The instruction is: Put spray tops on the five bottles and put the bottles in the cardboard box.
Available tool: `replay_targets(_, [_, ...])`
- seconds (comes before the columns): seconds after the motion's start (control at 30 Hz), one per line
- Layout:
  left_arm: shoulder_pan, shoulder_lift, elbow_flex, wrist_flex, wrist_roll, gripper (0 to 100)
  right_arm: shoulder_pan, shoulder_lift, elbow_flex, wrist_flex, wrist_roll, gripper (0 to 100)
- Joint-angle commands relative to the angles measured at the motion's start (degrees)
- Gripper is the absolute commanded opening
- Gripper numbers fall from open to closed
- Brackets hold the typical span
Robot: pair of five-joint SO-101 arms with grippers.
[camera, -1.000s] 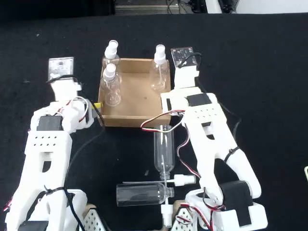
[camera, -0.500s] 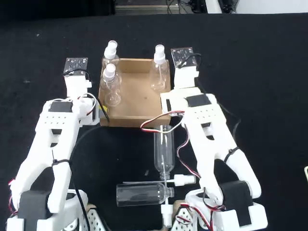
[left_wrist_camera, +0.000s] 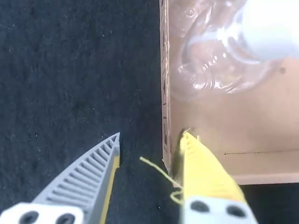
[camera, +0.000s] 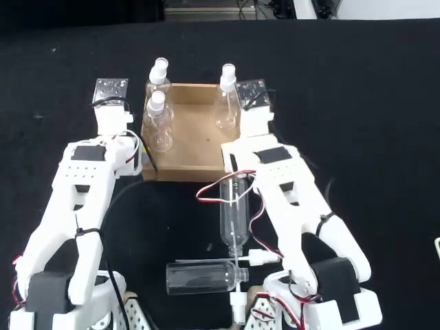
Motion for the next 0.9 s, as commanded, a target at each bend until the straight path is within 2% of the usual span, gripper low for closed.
replay_targets(0.0, [0.75,0.0,0.48,-1.23,-0.35,18,-0.44,0.22,0.31,-2.02,-0.26,17.3])
replay_targets(0.2, [0.75,0.0,0.4,-1.23,0.0,18,-0.44,0.22,1.1,-2.02,-10.81,17.3])
replay_targets(0.33, [0.75,0.0,0.48,-0.97,0.09,18,-0.44,0.22,1.1,-1.67,-9.85,16.7])
replay_targets(0.47, [1.45,-0.18,1.98,-1.23,0.18,18,-0.35,0.13,1.71,-1.58,-8.62,10.3])
replay_targets(0.63, [3.74,-0.18,2.86,-1.23,0.18,18,0.0,0.13,2.07,-1.58,-8.62,10.0])
replay_targets(0.87, [3.56,-0.09,2.86,-1.23,0.18,18,3.08,0.13,2.07,-1.41,-8.62,10.0])
